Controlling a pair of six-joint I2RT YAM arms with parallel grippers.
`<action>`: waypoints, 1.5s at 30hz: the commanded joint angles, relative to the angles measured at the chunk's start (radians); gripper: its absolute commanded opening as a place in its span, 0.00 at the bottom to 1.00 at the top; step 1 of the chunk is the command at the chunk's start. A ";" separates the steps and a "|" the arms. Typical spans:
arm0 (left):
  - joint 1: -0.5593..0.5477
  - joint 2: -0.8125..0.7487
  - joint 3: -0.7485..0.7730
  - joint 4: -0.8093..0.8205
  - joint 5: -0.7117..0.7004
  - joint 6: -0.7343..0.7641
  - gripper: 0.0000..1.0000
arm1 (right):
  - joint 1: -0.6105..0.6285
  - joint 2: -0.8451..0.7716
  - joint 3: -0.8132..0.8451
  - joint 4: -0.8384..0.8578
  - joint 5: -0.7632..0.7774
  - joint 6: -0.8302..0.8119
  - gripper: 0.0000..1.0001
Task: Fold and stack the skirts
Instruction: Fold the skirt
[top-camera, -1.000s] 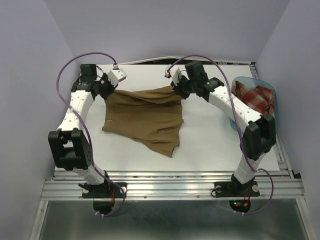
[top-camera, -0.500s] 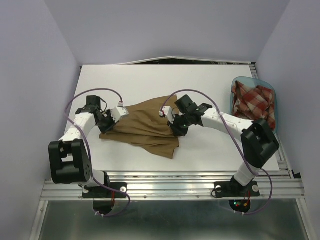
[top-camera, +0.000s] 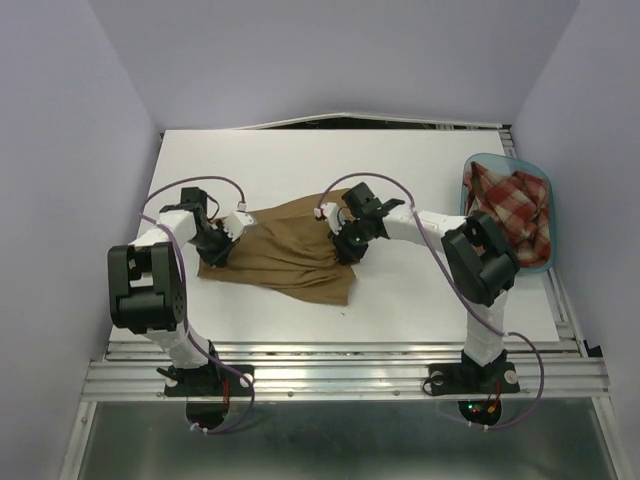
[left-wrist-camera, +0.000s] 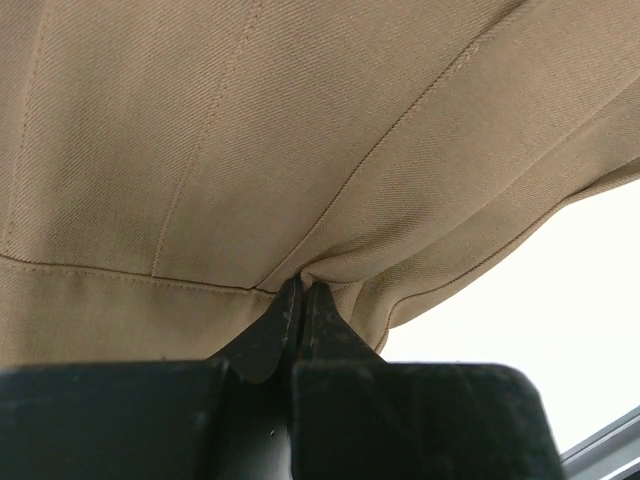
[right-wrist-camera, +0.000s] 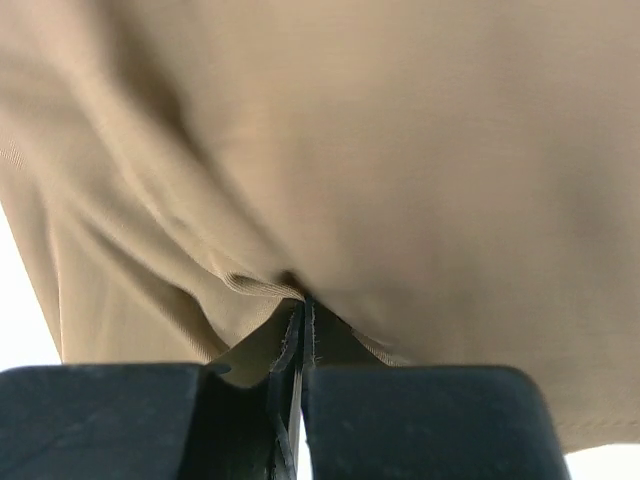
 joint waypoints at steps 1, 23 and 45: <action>-0.003 0.075 0.061 0.042 -0.012 -0.104 0.00 | -0.168 0.147 0.105 0.055 0.205 -0.032 0.01; -0.321 0.210 0.342 0.180 0.029 -0.848 0.00 | -0.405 0.193 0.664 -0.002 0.455 0.075 0.80; -0.365 0.058 0.249 0.203 -0.008 -0.951 0.00 | -0.143 0.036 -0.141 0.783 -0.242 1.337 0.50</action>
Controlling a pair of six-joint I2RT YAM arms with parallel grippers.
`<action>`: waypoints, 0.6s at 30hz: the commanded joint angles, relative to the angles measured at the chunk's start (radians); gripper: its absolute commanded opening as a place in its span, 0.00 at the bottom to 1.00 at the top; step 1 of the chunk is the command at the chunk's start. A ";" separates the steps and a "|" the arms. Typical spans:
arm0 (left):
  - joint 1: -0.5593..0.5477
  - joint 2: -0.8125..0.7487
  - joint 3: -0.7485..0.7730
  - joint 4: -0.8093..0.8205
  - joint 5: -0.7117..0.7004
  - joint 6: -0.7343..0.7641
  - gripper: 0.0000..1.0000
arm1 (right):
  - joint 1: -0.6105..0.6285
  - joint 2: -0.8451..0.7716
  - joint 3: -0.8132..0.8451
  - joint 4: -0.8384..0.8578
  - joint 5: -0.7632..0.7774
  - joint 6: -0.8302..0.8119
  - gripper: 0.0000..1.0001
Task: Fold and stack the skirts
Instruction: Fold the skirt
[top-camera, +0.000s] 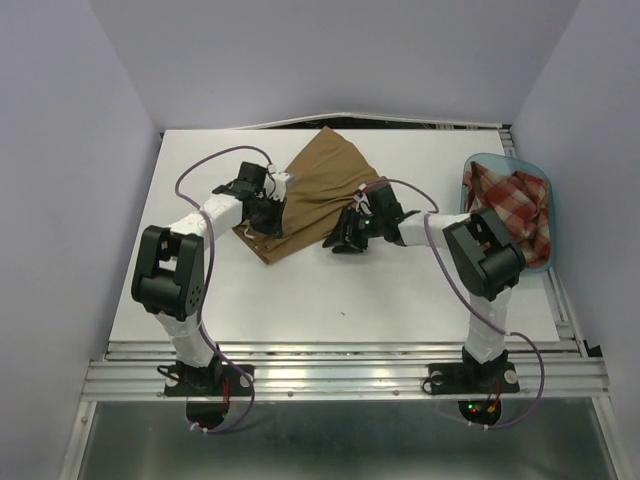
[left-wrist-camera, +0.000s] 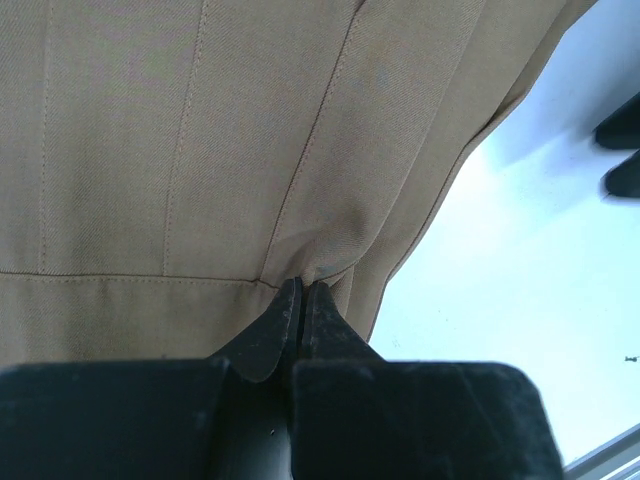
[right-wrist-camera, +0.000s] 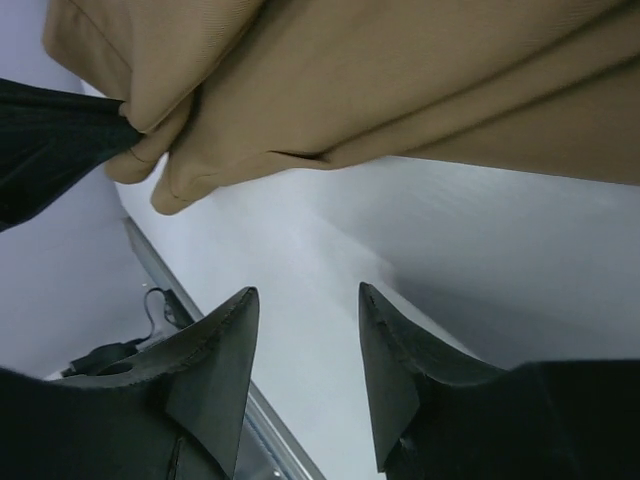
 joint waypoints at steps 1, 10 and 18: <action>-0.008 -0.080 0.023 -0.041 0.028 -0.021 0.00 | 0.051 0.039 -0.002 0.298 -0.003 0.228 0.50; -0.019 -0.126 -0.010 -0.056 0.031 0.004 0.00 | 0.071 0.174 0.012 0.407 0.056 0.317 0.51; -0.046 -0.146 -0.042 -0.091 0.044 0.046 0.00 | 0.081 0.246 0.018 0.432 0.075 0.342 0.15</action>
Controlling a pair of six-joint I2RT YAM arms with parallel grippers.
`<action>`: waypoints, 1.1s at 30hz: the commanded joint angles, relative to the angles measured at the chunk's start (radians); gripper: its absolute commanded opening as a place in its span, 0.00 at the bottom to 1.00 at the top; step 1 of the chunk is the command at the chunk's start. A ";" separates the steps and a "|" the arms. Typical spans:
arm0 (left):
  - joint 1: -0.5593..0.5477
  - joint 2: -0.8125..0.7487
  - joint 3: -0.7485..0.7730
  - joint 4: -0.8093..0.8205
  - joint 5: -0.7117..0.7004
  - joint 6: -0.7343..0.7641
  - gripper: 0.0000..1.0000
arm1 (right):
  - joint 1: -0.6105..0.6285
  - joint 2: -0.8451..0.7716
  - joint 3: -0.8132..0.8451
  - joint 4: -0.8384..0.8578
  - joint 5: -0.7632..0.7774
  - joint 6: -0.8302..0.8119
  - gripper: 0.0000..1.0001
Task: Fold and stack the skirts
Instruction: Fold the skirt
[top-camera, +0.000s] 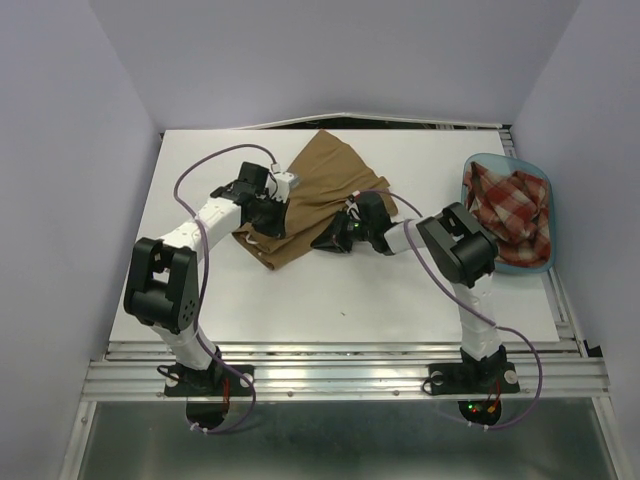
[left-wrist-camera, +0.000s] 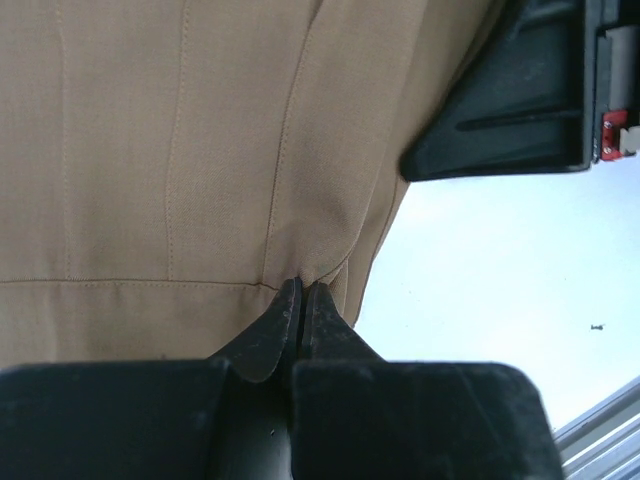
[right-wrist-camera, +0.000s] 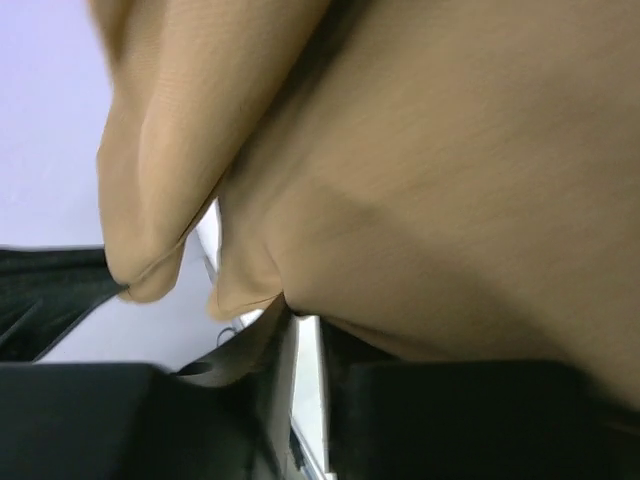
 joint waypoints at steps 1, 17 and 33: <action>-0.020 -0.059 -0.037 -0.054 0.031 0.036 0.00 | 0.008 0.041 0.010 0.021 0.056 0.012 0.13; -0.048 -0.042 -0.031 -0.072 0.078 0.001 0.00 | 0.026 0.050 0.010 -0.001 0.072 0.003 0.01; -0.057 -0.004 0.032 -0.132 0.104 -0.056 0.00 | 0.046 0.008 -0.028 -0.016 0.056 -0.016 0.07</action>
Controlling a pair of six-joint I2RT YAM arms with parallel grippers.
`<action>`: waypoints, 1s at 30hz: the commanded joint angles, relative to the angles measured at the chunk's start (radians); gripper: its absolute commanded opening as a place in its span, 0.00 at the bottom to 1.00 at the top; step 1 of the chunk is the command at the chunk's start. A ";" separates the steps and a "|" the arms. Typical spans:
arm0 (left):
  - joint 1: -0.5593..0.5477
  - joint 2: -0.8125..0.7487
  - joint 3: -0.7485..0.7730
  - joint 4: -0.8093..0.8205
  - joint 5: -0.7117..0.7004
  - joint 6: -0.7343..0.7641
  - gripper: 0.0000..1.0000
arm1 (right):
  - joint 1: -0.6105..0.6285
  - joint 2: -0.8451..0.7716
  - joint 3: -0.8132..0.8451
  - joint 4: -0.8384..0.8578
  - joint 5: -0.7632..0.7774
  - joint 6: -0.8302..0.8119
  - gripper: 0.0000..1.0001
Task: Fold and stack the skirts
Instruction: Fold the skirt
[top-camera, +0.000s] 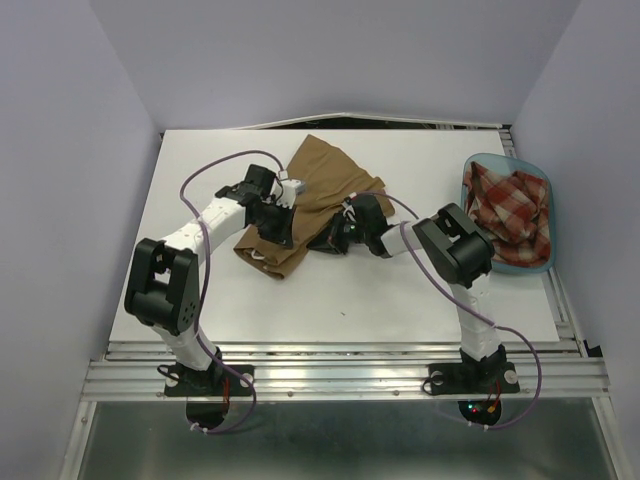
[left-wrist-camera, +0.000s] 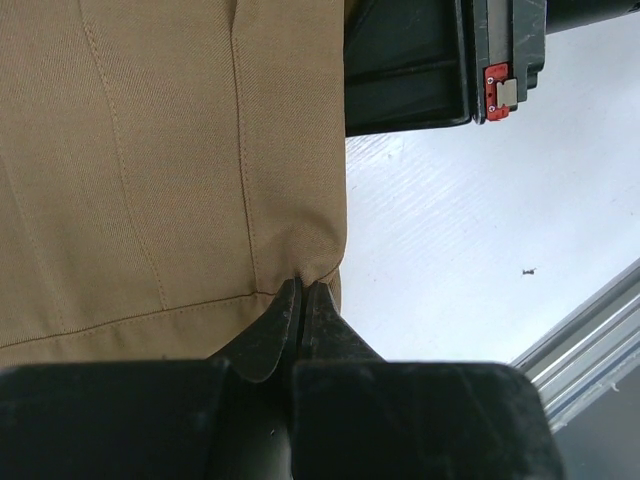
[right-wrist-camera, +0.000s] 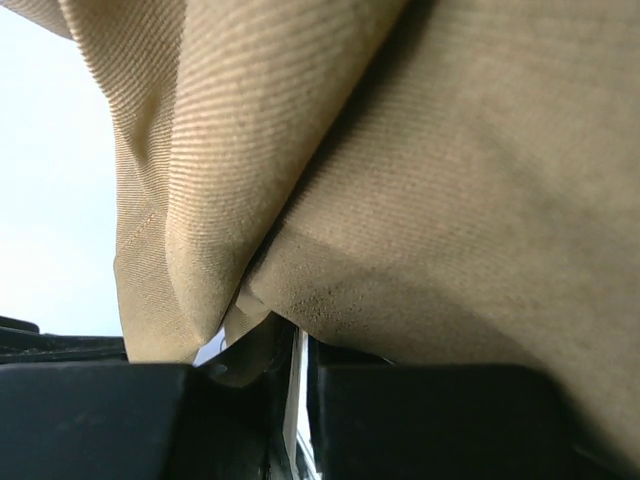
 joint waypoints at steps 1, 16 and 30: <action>-0.012 0.013 0.019 -0.030 0.035 -0.023 0.00 | 0.019 -0.028 -0.038 -0.057 0.041 -0.045 0.05; -0.047 0.194 -0.101 0.038 0.052 -0.131 0.00 | 0.004 -0.080 -0.065 -0.095 0.064 -0.095 0.25; -0.047 0.271 -0.105 0.029 0.003 -0.119 0.00 | -0.353 -0.243 0.242 -0.730 0.262 -0.588 0.56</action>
